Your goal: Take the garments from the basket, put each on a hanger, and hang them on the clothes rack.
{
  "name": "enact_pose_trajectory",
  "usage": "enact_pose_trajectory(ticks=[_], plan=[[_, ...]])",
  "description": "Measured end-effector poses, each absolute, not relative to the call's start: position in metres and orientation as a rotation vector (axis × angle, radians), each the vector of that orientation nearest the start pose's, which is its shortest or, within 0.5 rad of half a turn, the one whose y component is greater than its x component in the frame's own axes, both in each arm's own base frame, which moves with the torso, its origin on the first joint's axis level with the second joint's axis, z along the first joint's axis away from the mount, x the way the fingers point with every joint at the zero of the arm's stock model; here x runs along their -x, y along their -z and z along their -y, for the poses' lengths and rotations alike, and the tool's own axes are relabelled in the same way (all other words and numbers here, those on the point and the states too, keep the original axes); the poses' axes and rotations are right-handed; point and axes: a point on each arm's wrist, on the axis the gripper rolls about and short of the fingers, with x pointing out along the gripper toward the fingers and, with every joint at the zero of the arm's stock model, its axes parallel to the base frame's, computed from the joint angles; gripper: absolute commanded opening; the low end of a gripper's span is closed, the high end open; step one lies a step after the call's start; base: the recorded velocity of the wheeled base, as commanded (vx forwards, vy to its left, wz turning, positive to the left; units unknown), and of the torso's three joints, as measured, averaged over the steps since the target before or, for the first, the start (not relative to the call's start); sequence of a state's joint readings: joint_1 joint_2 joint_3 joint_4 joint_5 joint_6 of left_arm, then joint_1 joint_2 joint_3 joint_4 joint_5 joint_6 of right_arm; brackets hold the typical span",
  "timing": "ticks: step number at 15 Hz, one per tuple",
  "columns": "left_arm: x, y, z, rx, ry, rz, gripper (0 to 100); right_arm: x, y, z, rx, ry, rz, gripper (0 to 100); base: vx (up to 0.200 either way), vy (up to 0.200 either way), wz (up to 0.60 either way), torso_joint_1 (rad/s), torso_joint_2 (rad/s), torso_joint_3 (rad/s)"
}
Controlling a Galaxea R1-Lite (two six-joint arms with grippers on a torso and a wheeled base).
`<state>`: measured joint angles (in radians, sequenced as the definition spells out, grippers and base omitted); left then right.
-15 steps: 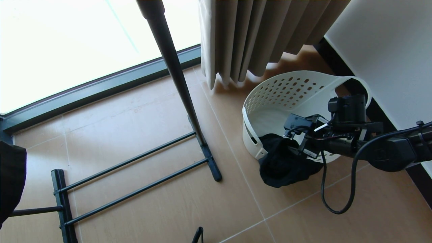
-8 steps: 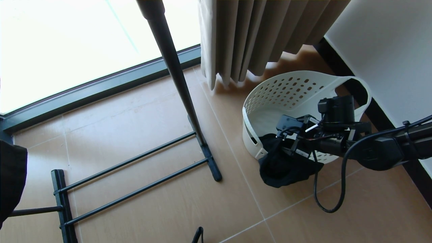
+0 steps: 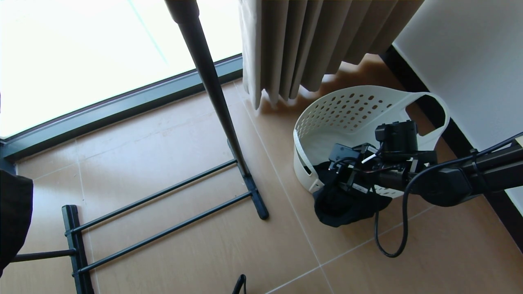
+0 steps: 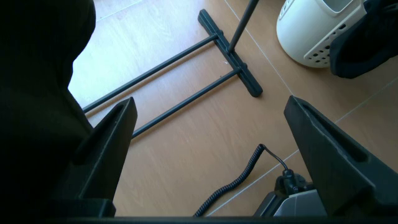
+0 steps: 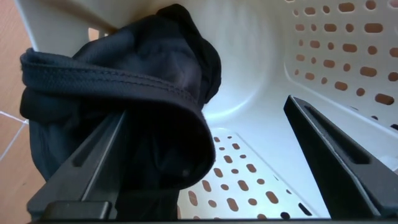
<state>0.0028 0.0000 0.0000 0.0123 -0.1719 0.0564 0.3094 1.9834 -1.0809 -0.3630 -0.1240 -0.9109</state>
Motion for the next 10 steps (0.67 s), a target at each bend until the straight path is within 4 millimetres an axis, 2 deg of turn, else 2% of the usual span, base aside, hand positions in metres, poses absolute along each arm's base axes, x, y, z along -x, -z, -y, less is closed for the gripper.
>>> enact_pose_trajectory(ticks=[3,4,10], plan=[[0.0231,-0.0742,0.0039,-0.056,0.169,-0.008,100,-0.3610,-0.1318,-0.1105,1.001,-0.407,-0.412,100,0.000,0.000,0.00,0.000,0.00,0.000],[0.0231,-0.0743,0.0039,-0.056,0.169,-0.007,100,-0.3612,-0.1318,-0.1104,1.000,-0.407,-0.411,0,0.000,0.000,0.00,0.000,0.00,0.000],[0.0232,-0.0742,0.0039,-0.056,0.169,-0.007,100,-0.3606,-0.1301,-0.1089,0.994,-0.406,-0.420,0,0.000,0.000,0.00,0.000,0.00,0.000]])
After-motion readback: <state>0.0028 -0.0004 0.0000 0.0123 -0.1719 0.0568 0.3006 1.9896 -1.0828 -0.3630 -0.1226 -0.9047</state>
